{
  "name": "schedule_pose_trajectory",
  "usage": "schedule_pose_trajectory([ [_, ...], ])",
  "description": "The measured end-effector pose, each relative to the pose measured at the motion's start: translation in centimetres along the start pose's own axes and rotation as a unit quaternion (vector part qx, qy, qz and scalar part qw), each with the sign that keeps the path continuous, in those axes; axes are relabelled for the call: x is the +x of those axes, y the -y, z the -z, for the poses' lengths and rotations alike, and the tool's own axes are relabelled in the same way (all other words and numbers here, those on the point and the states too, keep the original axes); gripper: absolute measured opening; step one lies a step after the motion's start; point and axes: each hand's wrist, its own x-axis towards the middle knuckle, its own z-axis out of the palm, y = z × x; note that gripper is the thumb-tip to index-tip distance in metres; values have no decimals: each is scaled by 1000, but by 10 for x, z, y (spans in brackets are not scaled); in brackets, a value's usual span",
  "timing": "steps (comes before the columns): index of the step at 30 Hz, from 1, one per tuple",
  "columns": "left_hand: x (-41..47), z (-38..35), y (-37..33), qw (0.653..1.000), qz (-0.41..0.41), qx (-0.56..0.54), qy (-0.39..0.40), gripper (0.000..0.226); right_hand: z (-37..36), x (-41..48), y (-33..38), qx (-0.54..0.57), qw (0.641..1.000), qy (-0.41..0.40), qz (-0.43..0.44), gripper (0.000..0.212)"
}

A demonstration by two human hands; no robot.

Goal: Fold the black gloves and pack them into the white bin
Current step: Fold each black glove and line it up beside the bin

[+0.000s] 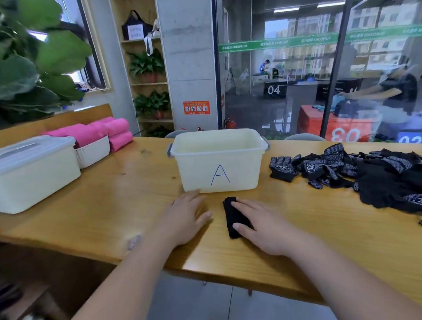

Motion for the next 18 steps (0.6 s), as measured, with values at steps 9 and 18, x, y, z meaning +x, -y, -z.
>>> schedule_pose_trajectory([
  [9, 19, 7, 16, 999, -19, 40, 27, 60, -13, 48, 19, -11, 1000, -13, -2, 69],
  [18, 22, 10, 49, 1000, 4, -11, -7, 58, -17, 81, 38, -28, 999, -13, -26, 69],
])
